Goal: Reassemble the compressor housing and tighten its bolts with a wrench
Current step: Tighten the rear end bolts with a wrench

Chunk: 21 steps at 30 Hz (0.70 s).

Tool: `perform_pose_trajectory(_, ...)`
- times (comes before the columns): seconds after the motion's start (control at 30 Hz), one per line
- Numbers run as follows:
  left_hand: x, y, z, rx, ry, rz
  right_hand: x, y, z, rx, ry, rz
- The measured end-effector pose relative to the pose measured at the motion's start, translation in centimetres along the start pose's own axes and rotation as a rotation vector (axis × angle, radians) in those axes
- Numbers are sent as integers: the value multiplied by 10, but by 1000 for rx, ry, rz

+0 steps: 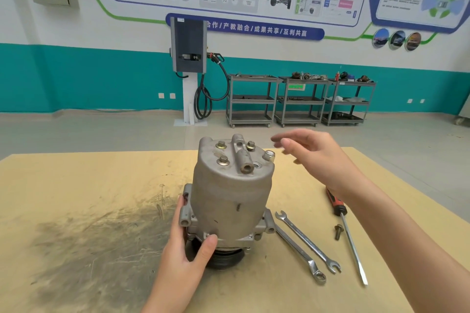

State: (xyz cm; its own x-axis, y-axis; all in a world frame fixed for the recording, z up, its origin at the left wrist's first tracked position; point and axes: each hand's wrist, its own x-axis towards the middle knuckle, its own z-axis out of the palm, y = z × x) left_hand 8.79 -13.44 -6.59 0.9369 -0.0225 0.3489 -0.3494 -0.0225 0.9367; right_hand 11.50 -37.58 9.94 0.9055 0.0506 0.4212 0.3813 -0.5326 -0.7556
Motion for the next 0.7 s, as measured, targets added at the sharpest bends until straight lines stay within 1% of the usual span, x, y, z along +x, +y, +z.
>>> perform_pose_trajectory(0.03,0,0,0,-6,-1,-3,-3,8,-1,-71,34,33)
perform_pose_trajectory(0.07,0,0,0,-9,0,-9,-7,19,-1,-214,30,77)
perform_pose_trajectory(0.1,0,-1,0,-11,4,-14,-12,32,-1,-405,-36,140)
perform_pose_trajectory(0.17,-1,-3,0,-3,10,-10,-23,59,2,-757,-301,319)
perform_pose_trajectory(0.2,-1,-3,0,4,10,-11,-29,71,6,-872,-434,400)
perform_pose_trajectory(0.23,0,-3,0,6,8,-16,-35,80,9,-949,-532,448)
perform_pose_trajectory(0.27,0,-2,0,5,5,-21,-39,87,12,-998,-587,466)
perform_pose_trajectory(0.4,0,-2,0,1,1,-28,-42,95,22,-1050,-604,448)
perform_pose_trajectory(0.57,0,-1,1,9,19,-24,-46,98,33,-1082,-550,457)
perform_pose_trajectory(0.63,1,0,2,3,20,-46,-40,98,27,-987,-468,471)
perform_pose_trajectory(0.7,1,0,1,3,19,-56,-29,91,14,-733,-356,464)
